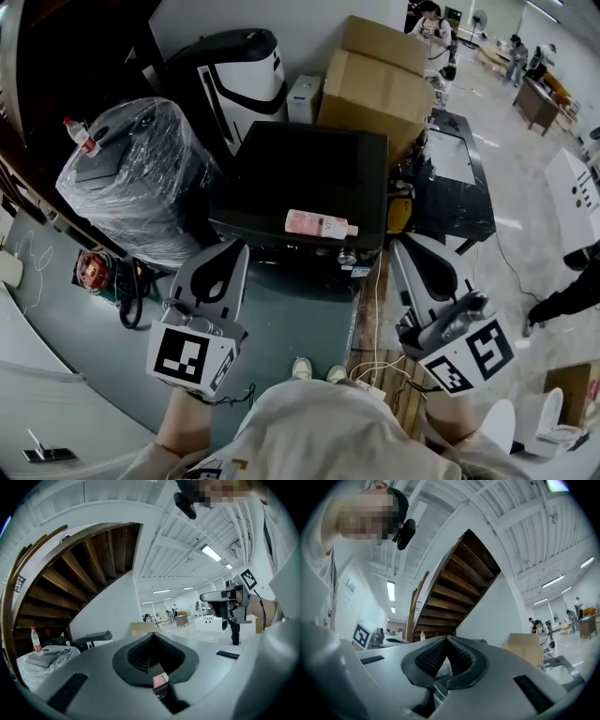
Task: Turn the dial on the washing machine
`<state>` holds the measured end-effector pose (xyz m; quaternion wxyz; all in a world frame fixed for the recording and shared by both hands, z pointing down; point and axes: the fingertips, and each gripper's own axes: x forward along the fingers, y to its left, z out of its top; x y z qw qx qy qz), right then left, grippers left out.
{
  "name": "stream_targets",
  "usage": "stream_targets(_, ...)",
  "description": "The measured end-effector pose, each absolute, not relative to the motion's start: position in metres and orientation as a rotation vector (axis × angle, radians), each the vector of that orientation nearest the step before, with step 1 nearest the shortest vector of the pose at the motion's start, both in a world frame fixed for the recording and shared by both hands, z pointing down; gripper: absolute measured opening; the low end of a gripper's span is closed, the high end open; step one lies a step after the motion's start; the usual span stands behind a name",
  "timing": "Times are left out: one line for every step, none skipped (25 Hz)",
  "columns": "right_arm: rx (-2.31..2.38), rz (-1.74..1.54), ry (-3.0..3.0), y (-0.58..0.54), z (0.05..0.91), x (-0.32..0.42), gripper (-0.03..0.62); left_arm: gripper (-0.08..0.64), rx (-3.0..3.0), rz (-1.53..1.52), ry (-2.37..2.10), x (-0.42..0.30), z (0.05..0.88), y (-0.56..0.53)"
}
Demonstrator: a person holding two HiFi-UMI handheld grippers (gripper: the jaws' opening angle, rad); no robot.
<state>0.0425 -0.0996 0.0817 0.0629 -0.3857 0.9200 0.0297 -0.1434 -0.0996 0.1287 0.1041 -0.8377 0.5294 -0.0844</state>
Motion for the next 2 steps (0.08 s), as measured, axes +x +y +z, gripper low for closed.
stream_targets(-1.129, 0.056, 2.769, -0.0989, 0.0800, 0.0411, 0.028, 0.020, -2.468, -0.252, 1.564, -0.1446, 0.1286, -0.0991)
stream_targets(-1.091, 0.021, 2.756, -0.0981, 0.0781, 0.0398, 0.028, 0.020, -2.466, -0.255, 1.566, -0.1458, 0.1285, -0.0986)
